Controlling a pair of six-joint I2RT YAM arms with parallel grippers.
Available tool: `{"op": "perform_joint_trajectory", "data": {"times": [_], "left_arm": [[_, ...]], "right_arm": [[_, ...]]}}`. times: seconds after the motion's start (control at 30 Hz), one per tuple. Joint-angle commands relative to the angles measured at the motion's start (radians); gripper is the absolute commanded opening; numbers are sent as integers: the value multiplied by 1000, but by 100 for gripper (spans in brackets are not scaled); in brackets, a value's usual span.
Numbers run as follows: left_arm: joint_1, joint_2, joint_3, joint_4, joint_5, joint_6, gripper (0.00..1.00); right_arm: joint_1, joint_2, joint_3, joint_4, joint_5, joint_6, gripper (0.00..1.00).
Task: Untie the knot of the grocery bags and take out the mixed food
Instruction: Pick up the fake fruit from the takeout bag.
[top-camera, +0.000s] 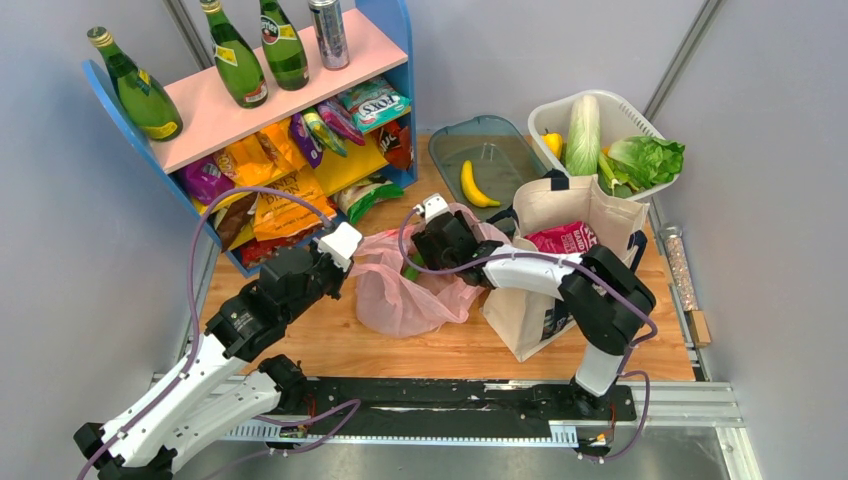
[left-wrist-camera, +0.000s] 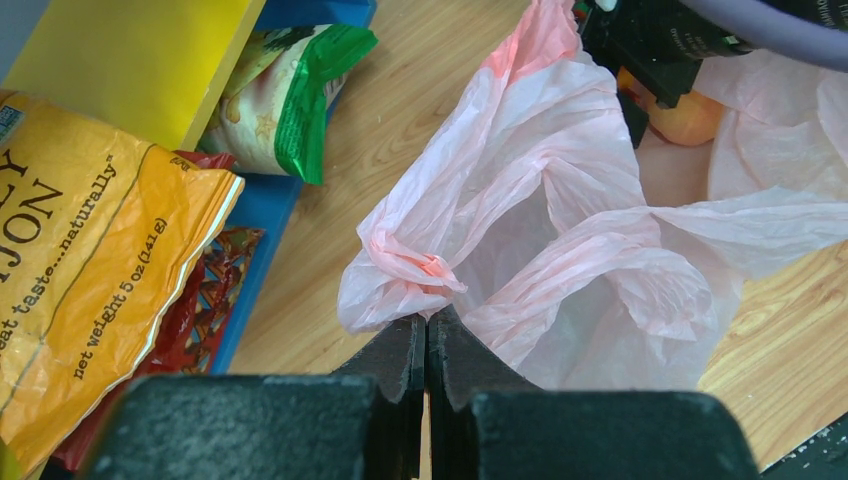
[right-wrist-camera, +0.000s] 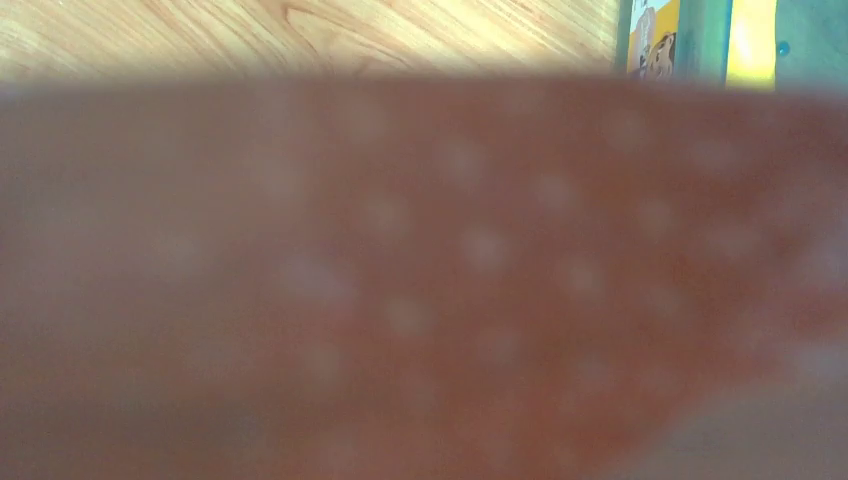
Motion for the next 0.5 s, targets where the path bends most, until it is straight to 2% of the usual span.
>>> {"op": "perform_joint_trajectory", "data": {"times": [0.0, 0.1, 0.27, 0.33, 0.47], "left_arm": [[4, -1, 30, 6, 5, -4, 0], [4, -1, 30, 7, 5, -5, 0], [4, 0, 29, 6, 4, -3, 0], [4, 1, 29, 6, 1, -4, 0], [4, 4, 30, 6, -22, -6, 0]], "right_arm": [[-15, 37, 47, 32, -10, 18, 70], [-22, 41, 46, 34, -22, 26, 63], [-22, 34, 44, 64, -28, 29, 38], [-22, 21, 42, 64, -43, 35, 32], [-20, -55, 1, 75, -114, 50, 25]]}}
